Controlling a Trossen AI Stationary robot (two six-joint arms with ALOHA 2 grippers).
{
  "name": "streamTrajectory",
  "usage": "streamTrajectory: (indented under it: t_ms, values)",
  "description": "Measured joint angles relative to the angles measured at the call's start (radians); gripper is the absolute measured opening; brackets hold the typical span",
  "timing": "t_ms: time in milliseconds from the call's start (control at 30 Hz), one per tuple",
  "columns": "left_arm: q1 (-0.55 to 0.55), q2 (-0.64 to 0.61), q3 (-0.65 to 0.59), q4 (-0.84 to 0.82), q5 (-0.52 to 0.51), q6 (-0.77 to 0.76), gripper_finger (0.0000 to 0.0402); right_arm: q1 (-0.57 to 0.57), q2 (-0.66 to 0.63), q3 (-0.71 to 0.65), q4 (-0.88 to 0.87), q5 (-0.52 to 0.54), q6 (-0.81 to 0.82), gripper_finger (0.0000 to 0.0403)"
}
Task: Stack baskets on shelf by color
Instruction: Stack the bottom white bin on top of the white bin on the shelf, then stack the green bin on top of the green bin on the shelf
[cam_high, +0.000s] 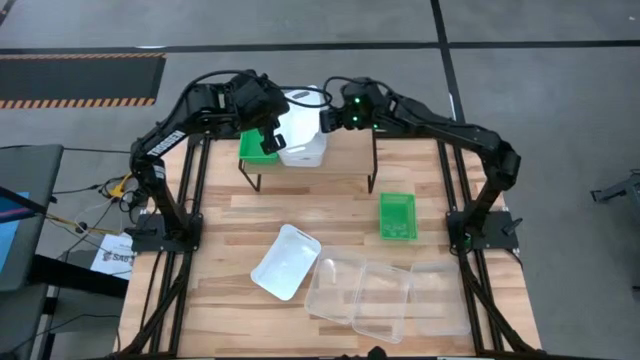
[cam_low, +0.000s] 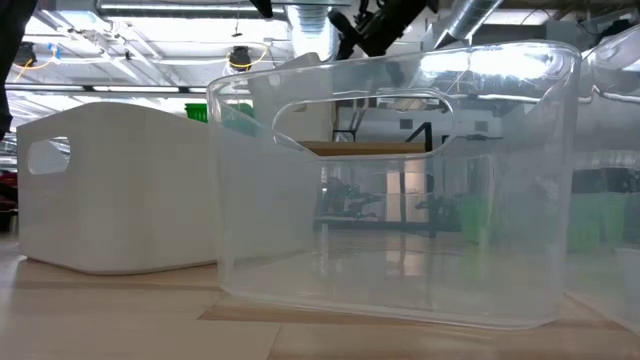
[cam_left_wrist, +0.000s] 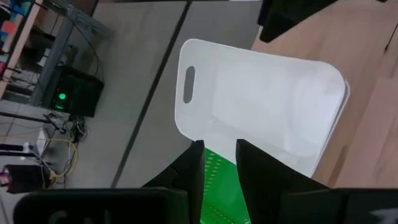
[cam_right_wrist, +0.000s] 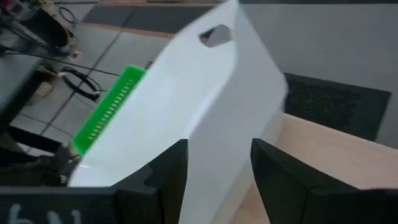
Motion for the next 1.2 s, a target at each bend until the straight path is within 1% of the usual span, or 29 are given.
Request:
streamTrajectory:
  t_ms: [100, 167, 233, 433, 633, 767, 867, 1000, 1067, 1100, 1167, 1200]
  values:
    - [0.001, 0.0, 0.0, 0.0, -0.001, 0.001, 0.0081, 0.003, 0.03, 0.003, -0.021, 0.033, -0.004, 0.0201]
    - [0.001, 0.0, 0.0, 0.001, -0.001, 0.001, 0.0081, 0.002, 0.049, -0.004, -0.066, 0.034, -0.005, 0.0201]
    - [0.002, 0.0, 0.0, 0.002, -0.001, 0.001, 0.0081, 0.011, 0.08, 0.002, -0.027, 0.03, -0.006, 0.0201]
    - [0.006, 0.0, 0.0, 0.009, -0.001, 0.011, 0.0081, 0.011, 0.118, -0.002, -0.064, 0.016, -0.008, 0.0201]
    - [0.013, 0.0, 0.0, 0.012, 0.004, 0.015, 0.0081, 0.009, 0.068, -0.001, -0.078, 0.017, -0.035, 0.0201]
    - [0.012, -0.004, 0.0, 0.006, 0.011, 0.016, 0.0081, 0.015, -0.056, 0.0, -0.162, 0.015, -0.068, 0.0201]
    - [0.005, -0.026, 0.0, -0.007, 0.089, -0.002, 0.0081, 0.039, -0.169, 0.002, -0.342, -0.007, -0.076, 0.0201]
    - [0.005, -0.056, 0.0, -0.028, 0.286, -0.048, 0.0081, 0.123, -0.244, 0.002, -0.623, 0.004, -0.043, 0.0201]
    - [0.005, -0.064, 0.0, -0.044, 0.389, -0.073, 0.0081, 0.191, -0.249, 0.001, -0.75, 0.03, -0.008, 0.0201]
    - [0.003, -0.066, 0.0, -0.052, 0.424, -0.082, 0.0081, 0.236, -0.245, 0.0, -0.816, 0.046, 0.012, 0.0201]
    - [-0.007, -0.07, 0.0, -0.062, 0.472, -0.101, 0.0081, 0.336, -0.227, -0.001, -0.934, 0.099, 0.054, 0.0201]
    - [-0.012, -0.07, 0.0, -0.063, 0.478, -0.107, 0.0081, 0.388, -0.217, -0.006, -0.979, 0.131, 0.084, 0.0201]
